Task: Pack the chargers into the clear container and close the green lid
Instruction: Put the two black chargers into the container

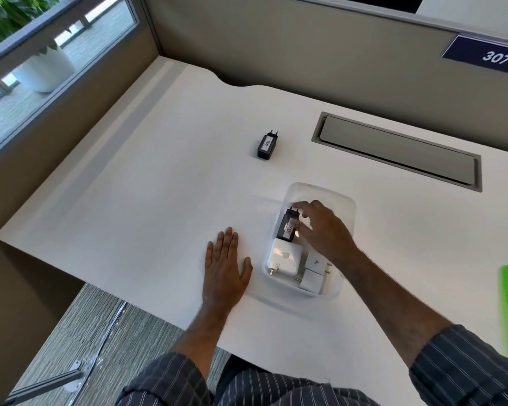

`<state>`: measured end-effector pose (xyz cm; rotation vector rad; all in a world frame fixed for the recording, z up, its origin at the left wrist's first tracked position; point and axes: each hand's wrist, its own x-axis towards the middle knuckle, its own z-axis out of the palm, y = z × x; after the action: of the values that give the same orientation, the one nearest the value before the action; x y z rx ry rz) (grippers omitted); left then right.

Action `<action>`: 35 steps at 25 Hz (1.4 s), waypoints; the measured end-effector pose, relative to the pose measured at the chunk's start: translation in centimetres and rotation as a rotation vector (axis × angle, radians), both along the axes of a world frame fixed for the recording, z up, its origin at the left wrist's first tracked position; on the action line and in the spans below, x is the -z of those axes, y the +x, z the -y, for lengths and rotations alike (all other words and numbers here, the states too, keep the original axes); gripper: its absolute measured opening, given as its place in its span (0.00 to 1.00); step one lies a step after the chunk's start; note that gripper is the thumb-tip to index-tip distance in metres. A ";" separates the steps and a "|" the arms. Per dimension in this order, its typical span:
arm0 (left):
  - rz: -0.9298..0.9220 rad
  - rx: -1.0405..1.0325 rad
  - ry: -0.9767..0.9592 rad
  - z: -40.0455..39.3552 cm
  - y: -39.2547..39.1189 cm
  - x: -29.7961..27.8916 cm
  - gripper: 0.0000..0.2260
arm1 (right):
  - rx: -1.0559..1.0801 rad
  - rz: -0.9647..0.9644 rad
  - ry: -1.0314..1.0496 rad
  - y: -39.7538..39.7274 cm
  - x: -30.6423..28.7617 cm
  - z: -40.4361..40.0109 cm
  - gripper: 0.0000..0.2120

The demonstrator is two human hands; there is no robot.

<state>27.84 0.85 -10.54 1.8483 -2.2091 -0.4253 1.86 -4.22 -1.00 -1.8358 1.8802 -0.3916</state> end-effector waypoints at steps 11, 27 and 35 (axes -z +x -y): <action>0.013 -0.002 0.019 0.0 -0.1 -0.3 0.31 | -0.035 0.016 -0.312 -1.2 -4.2 8.9 0.09; 0.045 -0.021 0.038 0.3 -0.3 -0.1 0.31 | -0.069 -0.148 0.063 2.9 2.4 23.4 0.38; 0.043 -0.024 0.012 0.3 -0.3 0.2 0.31 | -0.135 -0.254 0.003 3.8 4.1 24.8 0.28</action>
<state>27.50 0.54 -10.70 1.9052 -2.2143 -0.3983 5.69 -29.02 -5.06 -2.0776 1.9000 -0.1139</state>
